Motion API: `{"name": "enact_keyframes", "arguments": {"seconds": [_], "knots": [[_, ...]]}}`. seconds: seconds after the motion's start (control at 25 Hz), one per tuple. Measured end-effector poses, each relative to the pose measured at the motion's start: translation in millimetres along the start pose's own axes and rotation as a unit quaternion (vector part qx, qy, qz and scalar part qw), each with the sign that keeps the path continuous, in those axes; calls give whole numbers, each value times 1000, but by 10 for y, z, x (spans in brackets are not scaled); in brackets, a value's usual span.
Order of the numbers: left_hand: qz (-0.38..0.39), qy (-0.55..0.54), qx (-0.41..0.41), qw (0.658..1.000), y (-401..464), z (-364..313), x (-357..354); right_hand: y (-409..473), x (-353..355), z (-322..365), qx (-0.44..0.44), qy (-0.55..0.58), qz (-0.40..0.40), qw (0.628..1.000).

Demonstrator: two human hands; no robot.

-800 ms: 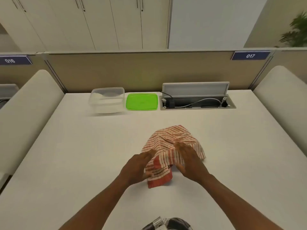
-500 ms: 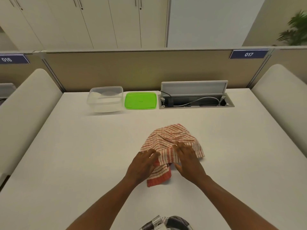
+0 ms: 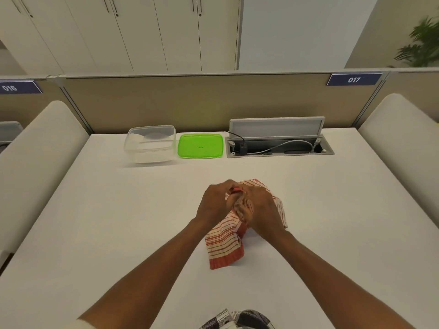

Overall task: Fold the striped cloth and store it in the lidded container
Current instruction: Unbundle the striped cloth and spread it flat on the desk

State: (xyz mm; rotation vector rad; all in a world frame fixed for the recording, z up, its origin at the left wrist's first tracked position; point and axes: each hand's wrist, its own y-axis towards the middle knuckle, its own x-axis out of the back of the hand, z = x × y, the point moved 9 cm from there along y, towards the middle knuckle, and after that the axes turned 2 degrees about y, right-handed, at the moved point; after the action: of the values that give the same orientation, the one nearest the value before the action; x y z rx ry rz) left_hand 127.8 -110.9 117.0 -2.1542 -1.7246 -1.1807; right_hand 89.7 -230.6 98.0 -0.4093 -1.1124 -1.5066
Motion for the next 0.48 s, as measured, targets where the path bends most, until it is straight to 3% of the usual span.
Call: {"name": "enact_keyframes", "arguments": {"seconds": [0.32,0.48], "knots": [[-44,-39,-5,998,314,-216,160,553,676,19,-16,20,-68,997],[-60,-36,7,998,346,-274,169,712,686,139,-3,84,-5,996]]}}
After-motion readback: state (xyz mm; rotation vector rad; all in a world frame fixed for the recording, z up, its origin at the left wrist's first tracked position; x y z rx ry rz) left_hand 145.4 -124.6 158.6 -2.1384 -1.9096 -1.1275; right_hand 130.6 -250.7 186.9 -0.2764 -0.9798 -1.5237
